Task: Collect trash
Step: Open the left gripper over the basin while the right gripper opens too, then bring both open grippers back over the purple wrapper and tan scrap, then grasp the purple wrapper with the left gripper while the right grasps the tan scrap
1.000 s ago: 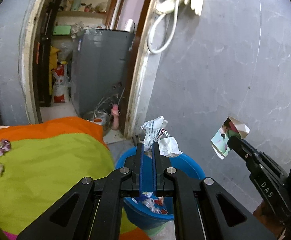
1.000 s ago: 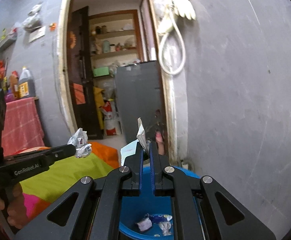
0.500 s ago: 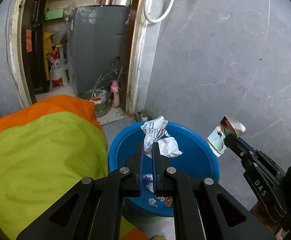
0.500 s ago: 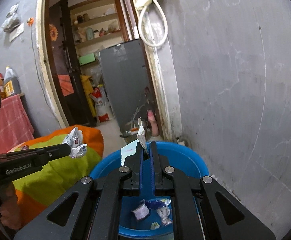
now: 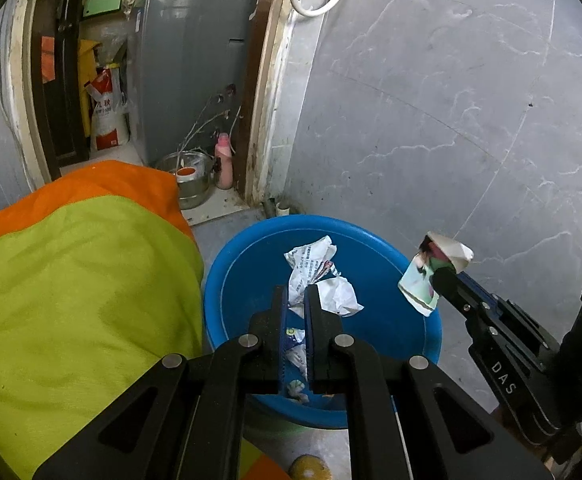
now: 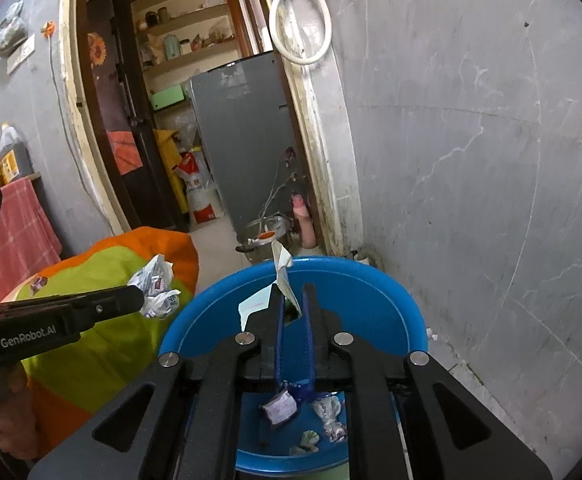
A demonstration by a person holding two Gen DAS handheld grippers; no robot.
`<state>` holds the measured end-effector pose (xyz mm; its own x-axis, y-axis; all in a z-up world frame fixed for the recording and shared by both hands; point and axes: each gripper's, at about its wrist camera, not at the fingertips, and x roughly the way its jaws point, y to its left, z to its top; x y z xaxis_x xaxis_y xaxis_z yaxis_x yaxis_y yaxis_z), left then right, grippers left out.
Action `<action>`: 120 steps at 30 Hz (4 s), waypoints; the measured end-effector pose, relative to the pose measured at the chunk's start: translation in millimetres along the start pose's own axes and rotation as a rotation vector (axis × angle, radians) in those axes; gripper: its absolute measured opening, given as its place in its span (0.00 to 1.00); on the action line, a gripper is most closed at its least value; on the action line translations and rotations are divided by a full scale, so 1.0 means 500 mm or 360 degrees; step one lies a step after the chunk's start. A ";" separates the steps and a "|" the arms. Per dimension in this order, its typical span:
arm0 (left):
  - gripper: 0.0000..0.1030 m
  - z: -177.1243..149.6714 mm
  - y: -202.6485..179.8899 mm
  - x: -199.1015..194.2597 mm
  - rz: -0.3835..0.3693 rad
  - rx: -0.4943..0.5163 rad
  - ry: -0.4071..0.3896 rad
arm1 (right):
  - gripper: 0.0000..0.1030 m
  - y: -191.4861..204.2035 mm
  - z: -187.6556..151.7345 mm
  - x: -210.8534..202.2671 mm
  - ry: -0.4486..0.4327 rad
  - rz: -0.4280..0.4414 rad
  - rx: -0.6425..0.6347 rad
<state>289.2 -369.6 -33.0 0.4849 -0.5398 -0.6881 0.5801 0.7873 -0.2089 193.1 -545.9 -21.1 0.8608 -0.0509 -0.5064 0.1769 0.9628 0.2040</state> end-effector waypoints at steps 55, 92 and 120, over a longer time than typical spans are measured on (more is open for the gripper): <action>0.97 -0.058 0.347 -0.529 0.0605 -0.0248 -0.0781 | 1.00 0.425 0.112 -0.175 -0.0446 0.0337 -0.0289; 0.97 -0.168 0.685 -0.423 0.0888 -0.0740 -0.0188 | 0.56 0.747 -0.065 0.193 0.0728 0.0629 -0.0842; 0.97 -0.079 0.633 -0.304 0.0590 -0.0479 -0.0039 | 0.21 0.663 -0.006 0.235 0.0708 0.0560 -0.0831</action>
<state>373.0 -26.7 -21.7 0.6408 -0.2104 -0.7383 0.1513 0.9775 -0.1473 351.6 -232.2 -15.4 0.5319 0.2866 -0.7968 -0.4152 0.9084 0.0496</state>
